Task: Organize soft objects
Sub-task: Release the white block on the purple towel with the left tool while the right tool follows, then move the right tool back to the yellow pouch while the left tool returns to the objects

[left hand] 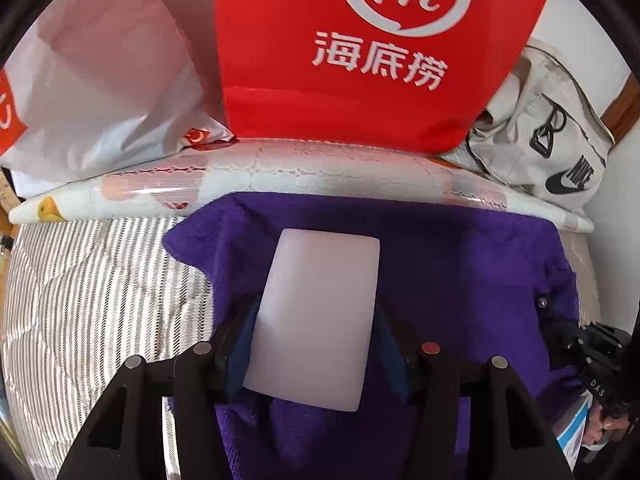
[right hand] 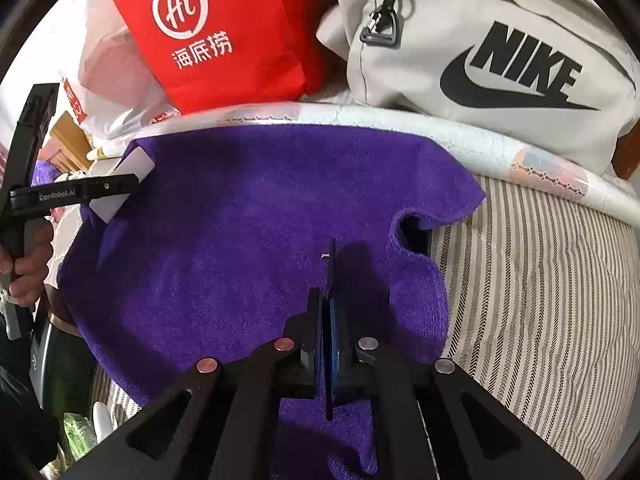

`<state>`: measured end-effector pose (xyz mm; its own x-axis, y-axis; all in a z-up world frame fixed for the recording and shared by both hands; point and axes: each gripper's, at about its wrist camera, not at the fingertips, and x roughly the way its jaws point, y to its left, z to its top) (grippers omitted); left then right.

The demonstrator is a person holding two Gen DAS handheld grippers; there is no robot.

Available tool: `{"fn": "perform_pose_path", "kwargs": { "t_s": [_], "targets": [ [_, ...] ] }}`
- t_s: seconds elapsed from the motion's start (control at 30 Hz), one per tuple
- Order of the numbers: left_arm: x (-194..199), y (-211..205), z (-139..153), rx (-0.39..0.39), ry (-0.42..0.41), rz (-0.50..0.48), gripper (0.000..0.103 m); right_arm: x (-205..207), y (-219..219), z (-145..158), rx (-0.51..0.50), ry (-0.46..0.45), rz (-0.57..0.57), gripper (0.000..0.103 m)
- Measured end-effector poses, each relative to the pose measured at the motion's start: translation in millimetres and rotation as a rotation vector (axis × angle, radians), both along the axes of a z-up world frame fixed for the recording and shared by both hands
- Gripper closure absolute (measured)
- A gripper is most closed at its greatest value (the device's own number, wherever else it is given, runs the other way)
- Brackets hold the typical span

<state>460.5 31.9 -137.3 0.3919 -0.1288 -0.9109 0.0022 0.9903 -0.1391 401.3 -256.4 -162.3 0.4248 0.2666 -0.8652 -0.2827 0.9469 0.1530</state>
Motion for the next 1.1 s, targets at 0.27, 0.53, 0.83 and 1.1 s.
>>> {"fn": "perform_pose_path", "kwargs": {
  "t_s": [0.27, 0.53, 0.83, 1.1],
  "targets": [
    [-5, -1, 7, -0.007, -0.006, -0.01, 0.032, -2, 1, 1, -0.026, -0.002, -0.001, 0.075],
    [-48, 11, 39, 0.073, -0.088, 0.017, 0.032, -36, 2, 34, -0.041, -0.107, -0.026, 0.056],
    [-129, 25, 90, 0.031, -0.226, -0.004, 0.033, -108, 6, 78, -0.041, -0.246, -0.026, 0.05],
    [-199, 19, 98, -0.012, -0.228, -0.044, 0.033, -167, 20, 94, 0.021, -0.232, 0.003, 0.05]
  ]
}}
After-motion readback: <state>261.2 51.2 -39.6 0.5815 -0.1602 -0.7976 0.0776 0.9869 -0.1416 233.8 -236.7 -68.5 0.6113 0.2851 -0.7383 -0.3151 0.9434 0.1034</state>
